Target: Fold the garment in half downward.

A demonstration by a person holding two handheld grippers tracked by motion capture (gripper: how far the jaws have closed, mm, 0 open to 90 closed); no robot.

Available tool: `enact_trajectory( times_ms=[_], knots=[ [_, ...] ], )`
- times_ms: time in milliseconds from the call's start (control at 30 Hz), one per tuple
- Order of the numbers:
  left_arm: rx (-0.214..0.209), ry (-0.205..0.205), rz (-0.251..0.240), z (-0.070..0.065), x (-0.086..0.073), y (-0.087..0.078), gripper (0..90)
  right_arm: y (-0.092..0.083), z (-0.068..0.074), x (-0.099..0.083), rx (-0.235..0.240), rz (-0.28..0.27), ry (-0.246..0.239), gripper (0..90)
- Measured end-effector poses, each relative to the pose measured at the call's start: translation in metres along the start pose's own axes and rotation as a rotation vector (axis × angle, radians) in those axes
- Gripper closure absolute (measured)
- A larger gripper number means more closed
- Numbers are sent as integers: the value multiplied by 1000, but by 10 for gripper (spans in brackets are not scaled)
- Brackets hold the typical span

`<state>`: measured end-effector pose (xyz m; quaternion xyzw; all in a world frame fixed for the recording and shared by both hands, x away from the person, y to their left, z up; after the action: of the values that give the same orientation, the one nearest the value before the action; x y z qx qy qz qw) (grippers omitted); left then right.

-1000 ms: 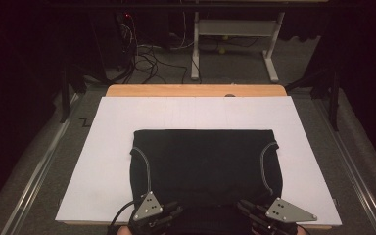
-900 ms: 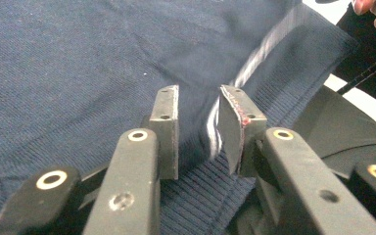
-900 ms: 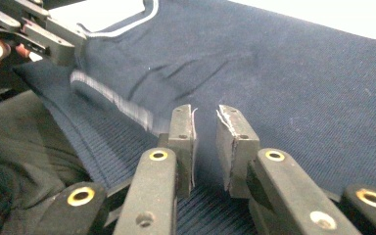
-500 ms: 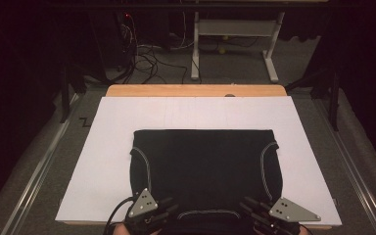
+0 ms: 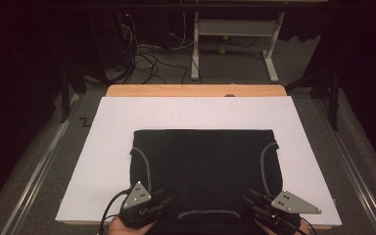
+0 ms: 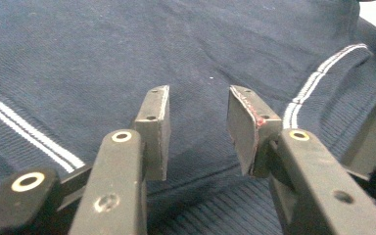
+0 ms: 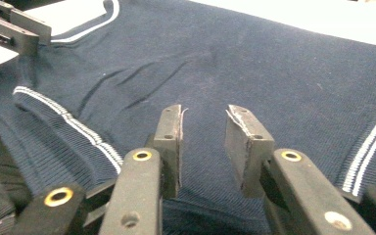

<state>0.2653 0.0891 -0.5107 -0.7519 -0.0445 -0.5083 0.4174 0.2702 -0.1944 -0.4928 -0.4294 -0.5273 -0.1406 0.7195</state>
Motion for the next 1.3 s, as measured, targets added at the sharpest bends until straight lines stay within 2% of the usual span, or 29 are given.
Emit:
enact_trajectory(
  times_ms=[333,700,767,867,1100,1200,1300],
  knots=[
    [24,-15,-35,25,7,-7,522,7,-3,5,-16,0,-5,577],
    [80,-25,-88,61,16,-21,411,12,-6,27,-16,-46,14,338],
    [97,-29,-97,69,17,-22,363,14,-6,30,-15,-43,15,295],
    [116,-42,-109,79,19,-23,323,18,-4,35,-12,-46,20,256],
    [124,-43,-149,96,30,-31,273,28,4,49,9,-66,22,150],
    [138,-42,-151,104,36,-34,207,33,7,54,13,-65,25,90],
    [138,-48,-152,112,41,-36,180,39,10,56,12,-59,24,40]
  ],
)
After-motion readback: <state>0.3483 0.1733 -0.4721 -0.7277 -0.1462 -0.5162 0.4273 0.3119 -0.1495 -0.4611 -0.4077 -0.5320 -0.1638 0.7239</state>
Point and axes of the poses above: each handheld gripper's, and its own axes: y roughly forward along the jaws, x roughly out of its top, z roughly to its left, the point moved 9 cm from there along y, roughly forward along the jaws, and after that the axes turned 3 degrees about y, right-handed, at the moved point
